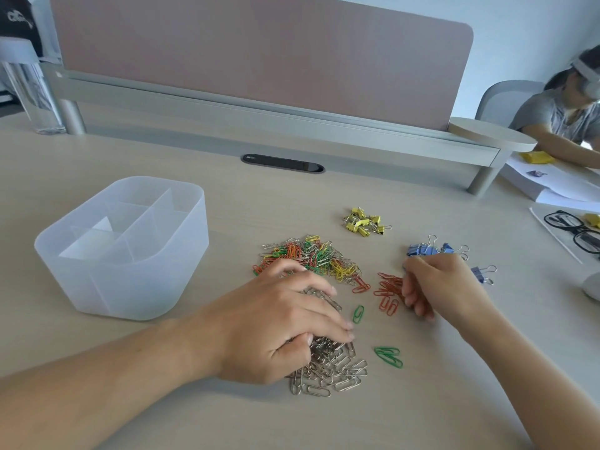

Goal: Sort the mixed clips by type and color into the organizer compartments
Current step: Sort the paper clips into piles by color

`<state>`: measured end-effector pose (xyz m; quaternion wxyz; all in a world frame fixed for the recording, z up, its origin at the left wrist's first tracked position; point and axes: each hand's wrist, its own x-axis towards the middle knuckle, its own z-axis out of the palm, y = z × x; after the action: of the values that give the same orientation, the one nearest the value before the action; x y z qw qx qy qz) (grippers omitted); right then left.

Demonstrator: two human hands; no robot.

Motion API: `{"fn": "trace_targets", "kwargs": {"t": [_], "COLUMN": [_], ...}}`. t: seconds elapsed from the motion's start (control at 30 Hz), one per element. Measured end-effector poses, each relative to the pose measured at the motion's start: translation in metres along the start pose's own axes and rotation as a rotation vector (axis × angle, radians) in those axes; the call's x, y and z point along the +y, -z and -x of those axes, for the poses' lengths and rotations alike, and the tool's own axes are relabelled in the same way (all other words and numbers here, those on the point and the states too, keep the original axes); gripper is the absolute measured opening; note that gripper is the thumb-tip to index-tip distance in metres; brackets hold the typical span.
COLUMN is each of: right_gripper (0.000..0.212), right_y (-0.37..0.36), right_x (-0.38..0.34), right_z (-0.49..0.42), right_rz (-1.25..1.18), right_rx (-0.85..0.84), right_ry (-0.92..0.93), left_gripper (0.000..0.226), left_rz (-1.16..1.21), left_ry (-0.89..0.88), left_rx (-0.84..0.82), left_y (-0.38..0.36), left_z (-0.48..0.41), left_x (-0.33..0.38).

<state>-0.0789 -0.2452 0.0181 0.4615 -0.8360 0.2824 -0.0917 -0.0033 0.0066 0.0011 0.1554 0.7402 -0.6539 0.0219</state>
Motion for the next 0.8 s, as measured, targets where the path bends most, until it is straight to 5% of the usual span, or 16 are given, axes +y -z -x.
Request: {"fn": "trace_targets", "kwargs": {"t": [0.17, 0.37, 0.63, 0.8], "right_gripper": [0.050, 0.043, 0.030, 0.032], "right_y": [-0.007, 0.004, -0.014, -0.015], "right_x": [0.004, 0.002, 0.012, 0.008], "right_z": [-0.005, -0.005, -0.004, 0.005], "right_rz": [-0.116, -0.277, 0.015, 0.103], "right_rx": [0.017, 0.276, 0.079, 0.063], "right_ry": [0.141, 0.254, 0.276, 0.449], "left_gripper": [0.057, 0.056, 0.056, 0.055], "left_rz": [0.006, 0.020, 0.013, 0.008], "left_ry": [0.007, 0.011, 0.014, 0.023], "left_rx": [-0.001, 0.015, 0.022, 0.070], "left_y": [-0.001, -0.001, -0.001, -0.003], "left_z": [-0.001, -0.001, -0.001, 0.000], "left_x": [0.000, 0.000, -0.001, -0.003]}}
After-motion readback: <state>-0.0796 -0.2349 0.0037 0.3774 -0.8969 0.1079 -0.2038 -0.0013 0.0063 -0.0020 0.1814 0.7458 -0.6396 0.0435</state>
